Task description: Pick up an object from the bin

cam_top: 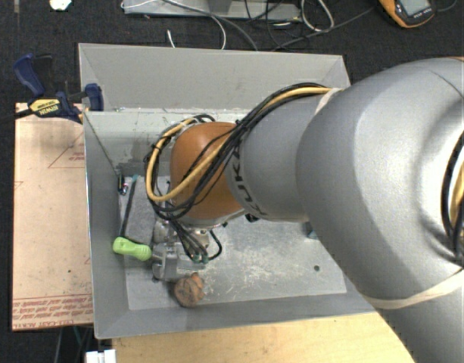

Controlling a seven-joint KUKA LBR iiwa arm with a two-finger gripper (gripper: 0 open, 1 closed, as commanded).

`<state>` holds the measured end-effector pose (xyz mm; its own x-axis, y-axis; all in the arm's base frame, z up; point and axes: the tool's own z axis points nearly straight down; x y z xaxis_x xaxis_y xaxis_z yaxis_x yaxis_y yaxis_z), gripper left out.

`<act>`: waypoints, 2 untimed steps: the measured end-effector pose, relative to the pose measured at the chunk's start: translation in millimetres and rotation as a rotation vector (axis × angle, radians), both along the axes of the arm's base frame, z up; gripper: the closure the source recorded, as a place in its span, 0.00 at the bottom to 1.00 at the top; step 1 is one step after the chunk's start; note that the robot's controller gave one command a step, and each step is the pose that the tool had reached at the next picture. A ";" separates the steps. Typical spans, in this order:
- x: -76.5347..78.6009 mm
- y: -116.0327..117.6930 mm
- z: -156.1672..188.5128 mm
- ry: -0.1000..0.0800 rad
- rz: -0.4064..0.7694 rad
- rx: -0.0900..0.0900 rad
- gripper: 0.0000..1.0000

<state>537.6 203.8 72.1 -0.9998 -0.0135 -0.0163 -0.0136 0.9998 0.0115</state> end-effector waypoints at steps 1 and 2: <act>0.0 0.0 0.0 0.000 0.000 0.000 1.00; 0.0 0.0 0.0 0.000 0.000 0.000 1.00</act>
Offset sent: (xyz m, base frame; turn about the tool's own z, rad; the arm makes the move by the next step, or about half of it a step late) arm 0.0000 0.0000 0.0000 0.0000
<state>537.6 203.8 72.1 -0.9998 -0.0135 -0.0163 -0.0137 0.9998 0.0116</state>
